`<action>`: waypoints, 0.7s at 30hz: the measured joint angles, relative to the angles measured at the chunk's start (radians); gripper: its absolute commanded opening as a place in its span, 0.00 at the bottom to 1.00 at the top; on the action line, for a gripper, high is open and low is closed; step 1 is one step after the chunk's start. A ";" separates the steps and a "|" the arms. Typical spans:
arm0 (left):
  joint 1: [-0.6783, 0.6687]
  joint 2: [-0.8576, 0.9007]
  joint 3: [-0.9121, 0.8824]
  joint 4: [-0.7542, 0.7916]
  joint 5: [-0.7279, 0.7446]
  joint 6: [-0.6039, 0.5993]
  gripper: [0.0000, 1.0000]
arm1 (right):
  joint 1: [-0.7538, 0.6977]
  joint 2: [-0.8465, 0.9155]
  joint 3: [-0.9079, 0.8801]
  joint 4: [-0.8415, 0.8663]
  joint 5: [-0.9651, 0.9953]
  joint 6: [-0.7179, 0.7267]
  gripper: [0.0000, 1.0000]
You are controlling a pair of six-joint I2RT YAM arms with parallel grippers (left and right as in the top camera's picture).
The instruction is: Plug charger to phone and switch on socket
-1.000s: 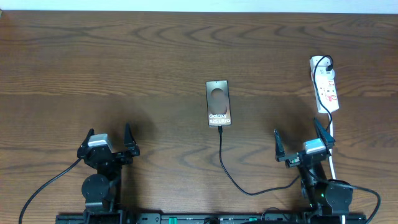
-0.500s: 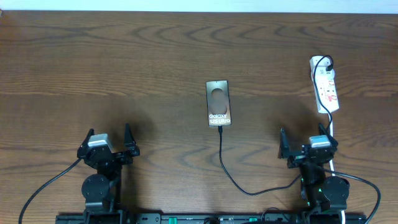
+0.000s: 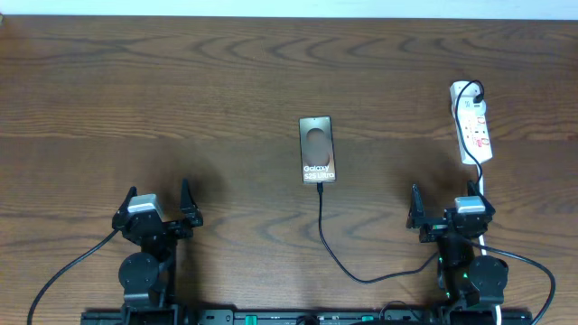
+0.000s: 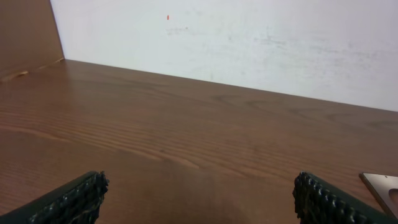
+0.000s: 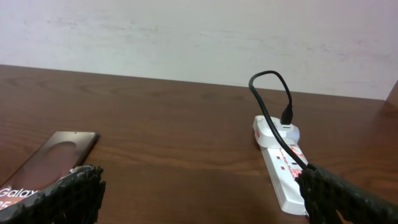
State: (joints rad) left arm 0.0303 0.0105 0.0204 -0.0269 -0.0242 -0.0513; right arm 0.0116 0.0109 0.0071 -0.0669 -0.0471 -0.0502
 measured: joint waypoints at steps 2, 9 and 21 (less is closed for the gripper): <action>0.000 0.000 0.000 0.000 0.000 0.000 0.97 | 0.000 0.000 0.000 0.000 0.000 0.006 0.99; 0.000 0.000 0.000 0.000 0.000 0.000 0.98 | 0.000 0.000 0.000 0.000 0.002 0.017 0.99; 0.000 0.000 0.000 0.000 0.000 0.000 0.97 | 0.000 0.000 0.000 0.000 0.003 0.017 0.99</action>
State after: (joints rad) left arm 0.0303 0.0105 0.0204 -0.0269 -0.0242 -0.0513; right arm 0.0116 0.0109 0.0071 -0.0673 -0.0444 -0.0330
